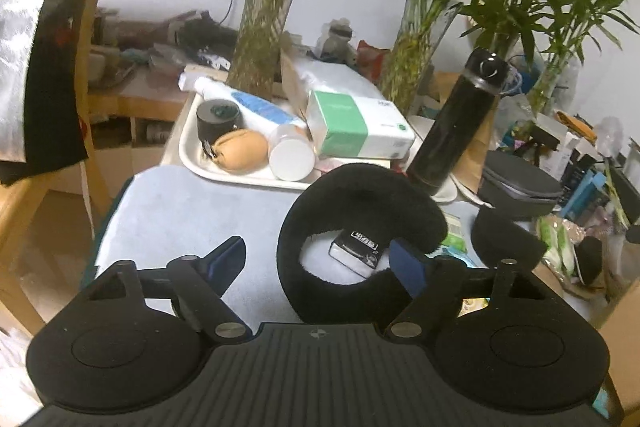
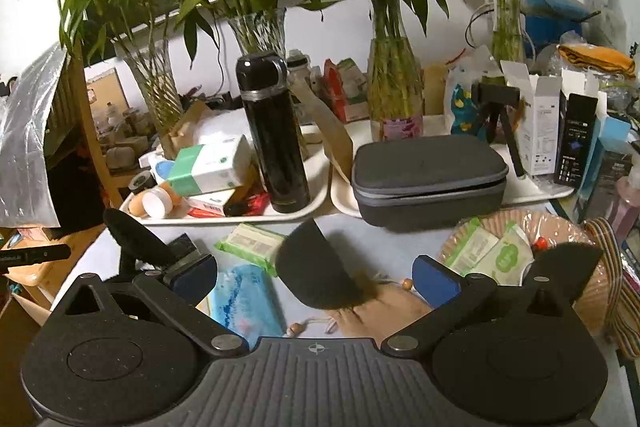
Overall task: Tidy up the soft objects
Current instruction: 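Move the left gripper to the black neck pillow on the cloth, then grasp the neck pillow with the left gripper while the right gripper grasps the grey foam pad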
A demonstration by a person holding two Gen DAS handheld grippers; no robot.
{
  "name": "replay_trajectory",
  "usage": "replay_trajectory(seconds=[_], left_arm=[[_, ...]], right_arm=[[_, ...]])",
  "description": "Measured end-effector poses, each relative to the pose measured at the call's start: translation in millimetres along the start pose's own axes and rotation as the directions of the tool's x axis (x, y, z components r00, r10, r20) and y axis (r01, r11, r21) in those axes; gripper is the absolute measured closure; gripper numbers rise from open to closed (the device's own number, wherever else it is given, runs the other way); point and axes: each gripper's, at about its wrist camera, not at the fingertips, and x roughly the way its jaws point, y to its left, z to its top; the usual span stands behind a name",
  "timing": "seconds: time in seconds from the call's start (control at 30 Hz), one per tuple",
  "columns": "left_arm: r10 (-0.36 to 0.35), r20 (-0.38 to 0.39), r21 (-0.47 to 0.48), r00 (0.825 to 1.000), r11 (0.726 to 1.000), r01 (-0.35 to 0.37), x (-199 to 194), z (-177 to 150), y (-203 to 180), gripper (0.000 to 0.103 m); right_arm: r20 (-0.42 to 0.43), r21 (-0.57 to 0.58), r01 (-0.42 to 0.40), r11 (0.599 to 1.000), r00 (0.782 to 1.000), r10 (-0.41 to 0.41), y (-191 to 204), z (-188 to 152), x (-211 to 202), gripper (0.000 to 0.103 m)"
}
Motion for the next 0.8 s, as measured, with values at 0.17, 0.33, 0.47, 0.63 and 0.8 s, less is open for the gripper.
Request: replay_trajectory(seconds=[0.17, 0.33, 0.47, 0.63, 0.8], left_arm=[[-0.020, -0.030, -0.032, 0.999, 0.999, 0.019, 27.4, -2.7, 9.6, 0.039], [-0.029, -0.034, -0.077, 0.999, 0.997, 0.026, 52.8, -8.5, 19.9, 0.041], [-0.047, -0.033, -0.109, 0.998, 0.993, 0.043, 71.4, -13.8, 28.3, 0.043], [-0.081, -0.040, -0.138, 0.996, 0.988, 0.075, 90.1, -16.3, 37.8, 0.047], [-0.130, -0.050, -0.202, 0.990, 0.972, 0.117, 102.4, -19.0, 48.3, 0.064]], right_arm=[[-0.016, 0.025, 0.013, 1.000, 1.000, -0.013, -7.8, 0.8, 9.0, 0.000], [-0.045, 0.020, 0.029, 0.999, 0.999, -0.028, -11.4, 0.5, 19.5, 0.000], [-0.064, 0.011, 0.041, 0.999, 0.997, -0.041, -13.5, -0.1, 25.2, 0.000], [-0.078, 0.022, 0.057, 0.998, 0.995, -0.055, -16.8, 0.2, 28.6, 0.000], [-0.059, 0.016, 0.111, 0.994, 0.992, -0.110, -17.1, 1.8, 29.5, 0.000]])
